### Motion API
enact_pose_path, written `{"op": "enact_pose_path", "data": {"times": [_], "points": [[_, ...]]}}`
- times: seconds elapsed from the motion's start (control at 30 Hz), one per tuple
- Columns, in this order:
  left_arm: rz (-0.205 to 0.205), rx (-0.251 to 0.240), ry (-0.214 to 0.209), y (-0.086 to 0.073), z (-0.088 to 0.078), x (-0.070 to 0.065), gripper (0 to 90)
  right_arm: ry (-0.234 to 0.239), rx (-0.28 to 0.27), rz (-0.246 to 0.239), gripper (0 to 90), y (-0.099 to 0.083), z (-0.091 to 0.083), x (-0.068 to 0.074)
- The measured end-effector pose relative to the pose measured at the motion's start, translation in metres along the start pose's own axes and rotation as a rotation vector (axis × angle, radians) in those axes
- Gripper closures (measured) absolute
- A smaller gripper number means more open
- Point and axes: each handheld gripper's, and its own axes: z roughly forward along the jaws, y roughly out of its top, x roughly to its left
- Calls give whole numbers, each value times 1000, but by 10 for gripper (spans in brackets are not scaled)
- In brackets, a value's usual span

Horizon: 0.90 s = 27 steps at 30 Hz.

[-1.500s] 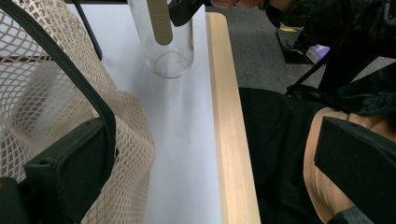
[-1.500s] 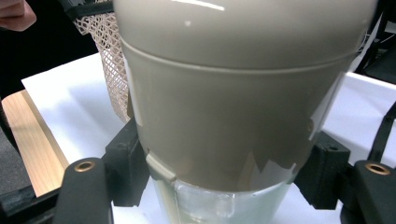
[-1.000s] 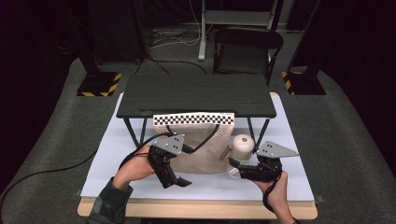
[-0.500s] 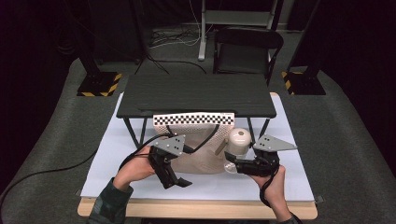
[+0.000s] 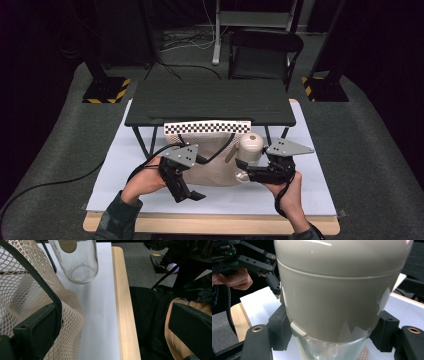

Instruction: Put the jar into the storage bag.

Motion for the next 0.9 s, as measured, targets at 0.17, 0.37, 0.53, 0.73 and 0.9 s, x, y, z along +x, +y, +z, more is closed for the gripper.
{"op": "enact_pose_path", "data": {"times": [0.17, 0.37, 0.53, 0.73, 0.9], "points": [[3, 4, 6, 0, 0, 0, 0, 10, 8, 0, 296, 7, 2, 3], [5, -3, 1, -1, -2, -1, 0, 17, 21, -4, 297, 13, 6, 9], [10, 9, -2, -2, 0, 0, 0, 28, 8, 1, 297, 18, 7, 13], [12, 21, 8, -1, 1, -1, 0, 23, -10, -6, 297, 28, 4, 16], [13, 37, 13, 0, 4, 0, 0, 24, -22, -24, 297, 39, 3, 20]]}}
